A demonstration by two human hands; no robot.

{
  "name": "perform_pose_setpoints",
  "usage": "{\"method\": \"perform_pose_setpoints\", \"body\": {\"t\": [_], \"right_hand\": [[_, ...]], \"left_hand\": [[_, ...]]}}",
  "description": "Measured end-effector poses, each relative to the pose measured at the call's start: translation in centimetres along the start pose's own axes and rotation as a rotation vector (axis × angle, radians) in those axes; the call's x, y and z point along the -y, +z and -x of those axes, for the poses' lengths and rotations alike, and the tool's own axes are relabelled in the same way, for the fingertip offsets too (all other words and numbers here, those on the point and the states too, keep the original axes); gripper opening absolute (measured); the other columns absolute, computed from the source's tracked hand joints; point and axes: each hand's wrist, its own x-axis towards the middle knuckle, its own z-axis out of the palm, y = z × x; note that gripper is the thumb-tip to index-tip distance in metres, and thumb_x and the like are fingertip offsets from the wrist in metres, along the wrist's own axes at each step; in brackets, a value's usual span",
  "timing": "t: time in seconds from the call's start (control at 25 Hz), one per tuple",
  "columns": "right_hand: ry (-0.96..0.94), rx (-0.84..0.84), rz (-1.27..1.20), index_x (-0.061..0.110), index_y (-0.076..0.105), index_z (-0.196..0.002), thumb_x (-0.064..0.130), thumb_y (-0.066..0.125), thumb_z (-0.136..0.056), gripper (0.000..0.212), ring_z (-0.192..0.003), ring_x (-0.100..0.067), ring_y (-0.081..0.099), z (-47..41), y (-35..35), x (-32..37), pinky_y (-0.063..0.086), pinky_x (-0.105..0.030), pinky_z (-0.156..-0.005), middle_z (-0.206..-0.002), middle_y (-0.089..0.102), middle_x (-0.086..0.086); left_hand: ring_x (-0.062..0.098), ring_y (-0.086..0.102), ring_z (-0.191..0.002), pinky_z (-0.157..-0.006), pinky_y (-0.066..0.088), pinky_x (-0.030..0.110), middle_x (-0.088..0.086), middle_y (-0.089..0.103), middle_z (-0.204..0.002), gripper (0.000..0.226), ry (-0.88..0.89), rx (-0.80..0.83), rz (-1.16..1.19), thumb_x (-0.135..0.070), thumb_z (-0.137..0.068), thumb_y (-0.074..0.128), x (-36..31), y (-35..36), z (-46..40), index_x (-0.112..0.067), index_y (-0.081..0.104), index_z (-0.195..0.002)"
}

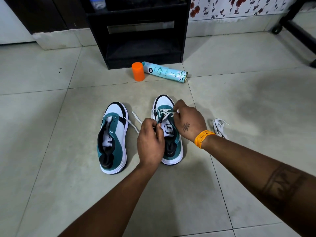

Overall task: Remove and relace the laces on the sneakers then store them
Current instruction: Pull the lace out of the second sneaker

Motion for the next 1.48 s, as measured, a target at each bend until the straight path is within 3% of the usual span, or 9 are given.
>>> {"method": "perform_pose_setpoints", "body": {"t": [0.16,0.24,0.4,0.56,0.64,0.92,1.16,1.36,1.48], "right_hand": [[-0.358,0.025,0.487,0.02,0.052,-0.125,0.025,0.049,-0.099,0.026,-0.079,-0.042,0.066,-0.1,-1.0,0.5,0.034,-0.035,-0.055,-0.099,0.067,-0.007],[-0.243,-0.004,0.382,0.016,0.055,-0.118,0.026,0.048,-0.1,0.021,-0.081,-0.041,0.066,-0.2,-0.6,-0.2,0.036,-0.035,-0.057,-0.097,0.069,-0.009],[0.326,-0.05,-0.353,0.02,0.064,-0.091,0.02,0.054,-0.094,0.011,-0.088,-0.038,0.068,-0.7,0.1,-1.2,0.055,-0.042,-0.074,-0.087,0.072,-0.008],[-0.123,-0.017,0.182,0.023,0.056,-0.128,0.024,0.051,-0.098,0.031,-0.079,-0.038,0.066,0.1,-0.6,-0.1,0.043,-0.036,-0.06,-0.088,0.07,-0.007],[-0.296,-0.019,0.41,0.021,0.057,-0.12,0.026,0.051,-0.098,0.023,-0.077,-0.041,0.066,0.2,-0.9,0.3,0.041,-0.037,-0.057,-0.093,0.069,-0.007],[0.393,-0.093,-0.248,0.012,0.07,-0.097,0.021,0.057,-0.095,0.017,-0.098,-0.038,0.066,-0.5,-0.6,-2.5,0.044,-0.031,-0.074,-0.097,0.073,-0.011],[-0.276,0.018,0.28,0.021,0.055,-0.124,0.027,0.05,-0.098,0.027,-0.085,-0.04,0.067,0.3,-0.7,-0.5,0.054,-0.042,-0.066,-0.099,0.071,-0.009],[0.177,-0.087,0.009,0.01,0.06,-0.1,0.025,0.052,-0.097,0.017,-0.087,-0.041,0.065,-0.3,-0.6,-2.3,0.046,-0.038,-0.064,-0.09,0.07,-0.014],[0.082,-0.056,-0.002,0.015,0.061,-0.112,0.026,0.051,-0.098,0.02,-0.084,-0.04,0.065,0.0,-1.0,-1.8,0.043,-0.036,-0.062,-0.086,0.071,-0.012]], "left_hand": [[0.026,0.059,-0.079,-0.065,0.032,0.031,0.003,0.062,-0.089,0.008,0.022,-0.012,0.002,-0.016,-0.101,0.057,0.2,0.0,0.0,-0.01,0.053,-0.097],[0.026,0.06,-0.079,-0.065,0.035,0.032,0.004,0.063,-0.089,0.008,0.02,-0.015,0.011,-0.016,-0.101,0.058,0.1,0.1,0.1,-0.01,0.053,-0.097],[0.029,0.06,-0.078,-0.065,0.044,0.04,0.004,0.063,-0.088,0.009,0.026,-0.011,0.015,-0.018,-0.101,0.058,0.0,0.1,0.3,-0.01,0.054,-0.098],[0.029,0.061,-0.079,-0.065,0.045,0.04,0.004,0.064,-0.089,0.01,0.034,-0.012,0.027,-0.019,-0.101,0.056,0.2,0.1,0.1,-0.01,0.054,-0.098],[0.028,0.061,-0.079,-0.066,0.046,0.04,0.004,0.064,-0.09,0.01,0.028,-0.011,0.036,-0.02,-0.101,0.055,0.2,0.0,0.2,-0.01,0.053,-0.099],[0.024,0.059,-0.079,-0.067,0.045,0.039,0.001,0.063,-0.089,0.01,-0.01,0.004,0.052,-0.02,-0.102,0.057,0.0,0.0,0.2,-0.012,0.052,-0.098],[0.025,0.059,-0.079,-0.067,0.042,0.038,0.002,0.062,-0.089,0.009,-0.011,0.001,0.048,-0.018,-0.101,0.057,0.0,0.2,0.2,-0.012,0.052,-0.098],[0.025,0.058,-0.079,-0.068,0.043,0.039,0.003,0.062,-0.089,0.009,-0.008,0.002,0.048,-0.017,-0.101,0.057,0.0,0.2,0.2,-0.012,0.052,-0.097],[0.025,0.057,-0.079,-0.067,0.042,0.039,0.003,0.062,-0.089,0.01,-0.004,0.001,0.047,-0.018,-0.101,0.057,0.0,0.1,0.2,-0.012,0.051,-0.097]]}}
